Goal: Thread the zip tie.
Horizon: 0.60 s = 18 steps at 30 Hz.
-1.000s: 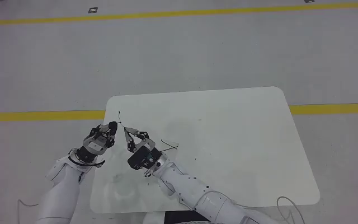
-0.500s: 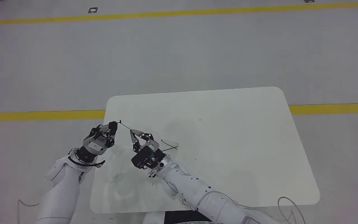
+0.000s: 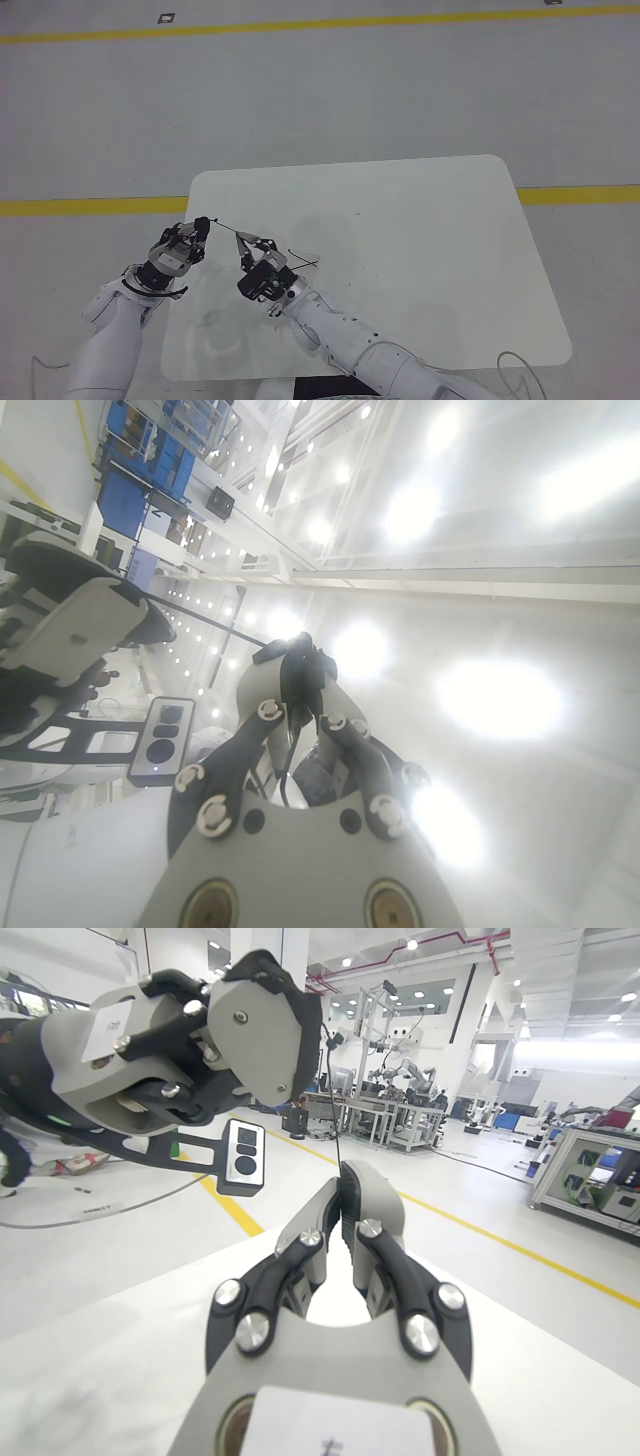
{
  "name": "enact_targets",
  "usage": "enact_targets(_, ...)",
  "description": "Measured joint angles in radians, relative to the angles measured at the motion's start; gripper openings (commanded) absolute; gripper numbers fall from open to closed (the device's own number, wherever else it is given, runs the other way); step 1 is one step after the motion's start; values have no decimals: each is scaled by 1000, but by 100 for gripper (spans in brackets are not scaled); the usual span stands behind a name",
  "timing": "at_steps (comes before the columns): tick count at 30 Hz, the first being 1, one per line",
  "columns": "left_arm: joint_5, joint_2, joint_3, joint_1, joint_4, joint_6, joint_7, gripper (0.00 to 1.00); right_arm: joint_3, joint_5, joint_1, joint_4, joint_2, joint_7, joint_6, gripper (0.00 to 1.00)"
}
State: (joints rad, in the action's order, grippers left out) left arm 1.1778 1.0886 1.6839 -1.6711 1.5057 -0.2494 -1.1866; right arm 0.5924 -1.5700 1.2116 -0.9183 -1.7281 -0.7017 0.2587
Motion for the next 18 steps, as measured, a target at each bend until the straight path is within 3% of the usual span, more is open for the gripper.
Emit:
enact_targets(1,0,0,0,0,0,0,0,0,0,0,1,0,0,0,0,0)
enact_targets(2,0,0,0,0,0,0,0,0,3,1,3,-1,1,1,1,24)
enact_targets(3,0,0,0,0,0,0,0,0,6,3,6,-4,1,1,3,100)
enact_targets(13,0,0,0,0,0,0,0,0,103,70,80,-80,28,-54,14,100)
enact_targets(18,0,0,0,0,0,0,0,0,188,146,144,-165,57,-96,-70,100)
